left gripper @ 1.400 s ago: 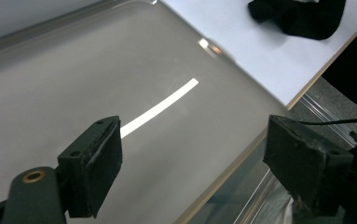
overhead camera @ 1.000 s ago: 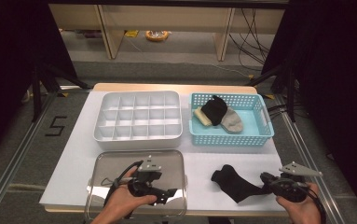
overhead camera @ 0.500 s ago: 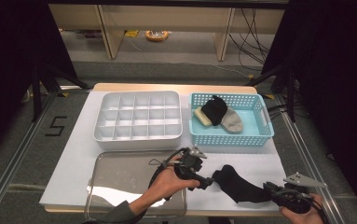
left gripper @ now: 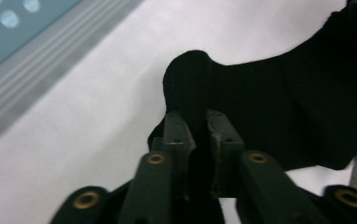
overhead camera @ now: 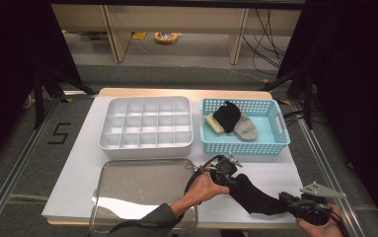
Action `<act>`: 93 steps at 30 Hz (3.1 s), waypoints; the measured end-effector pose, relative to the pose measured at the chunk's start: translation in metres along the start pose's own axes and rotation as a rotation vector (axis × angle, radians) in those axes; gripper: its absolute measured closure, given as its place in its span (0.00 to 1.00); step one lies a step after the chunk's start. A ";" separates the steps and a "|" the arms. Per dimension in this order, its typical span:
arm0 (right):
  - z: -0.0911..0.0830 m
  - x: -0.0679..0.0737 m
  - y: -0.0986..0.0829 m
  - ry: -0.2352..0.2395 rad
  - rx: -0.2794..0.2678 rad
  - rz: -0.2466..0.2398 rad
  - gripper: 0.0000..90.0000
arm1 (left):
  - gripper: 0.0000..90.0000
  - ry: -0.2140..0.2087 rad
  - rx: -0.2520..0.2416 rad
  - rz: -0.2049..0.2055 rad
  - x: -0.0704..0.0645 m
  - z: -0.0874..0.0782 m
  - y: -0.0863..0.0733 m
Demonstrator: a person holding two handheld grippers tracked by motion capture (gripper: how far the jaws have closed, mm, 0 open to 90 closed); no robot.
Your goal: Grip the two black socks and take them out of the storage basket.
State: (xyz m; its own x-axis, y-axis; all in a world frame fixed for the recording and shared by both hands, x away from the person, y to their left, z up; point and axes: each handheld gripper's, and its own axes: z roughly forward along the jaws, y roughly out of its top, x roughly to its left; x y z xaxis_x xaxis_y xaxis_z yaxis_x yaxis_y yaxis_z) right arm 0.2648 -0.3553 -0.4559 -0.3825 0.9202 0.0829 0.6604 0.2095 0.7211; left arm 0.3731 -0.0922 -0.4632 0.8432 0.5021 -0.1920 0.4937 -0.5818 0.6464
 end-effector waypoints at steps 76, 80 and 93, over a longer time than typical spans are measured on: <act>0.036 -0.021 0.031 -0.076 0.162 -0.008 0.63 | 0.59 0.061 0.024 0.025 0.002 -0.037 -0.066; 0.037 -0.023 0.030 -0.079 0.162 -0.028 0.62 | 0.73 0.091 -0.003 0.031 -0.006 -0.032 -0.068; 0.038 -0.018 0.026 -0.072 0.180 0.015 0.63 | 0.94 0.101 -0.108 0.013 0.005 -0.059 -0.077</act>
State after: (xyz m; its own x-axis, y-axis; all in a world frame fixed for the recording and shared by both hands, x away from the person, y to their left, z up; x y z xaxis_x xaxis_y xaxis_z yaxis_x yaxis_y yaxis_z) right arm 0.3136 -0.3541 -0.4646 -0.3290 0.9435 0.0389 0.7729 0.2453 0.5852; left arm 0.3262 -0.0070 -0.4701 0.8212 0.5596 -0.1116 0.4522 -0.5190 0.7254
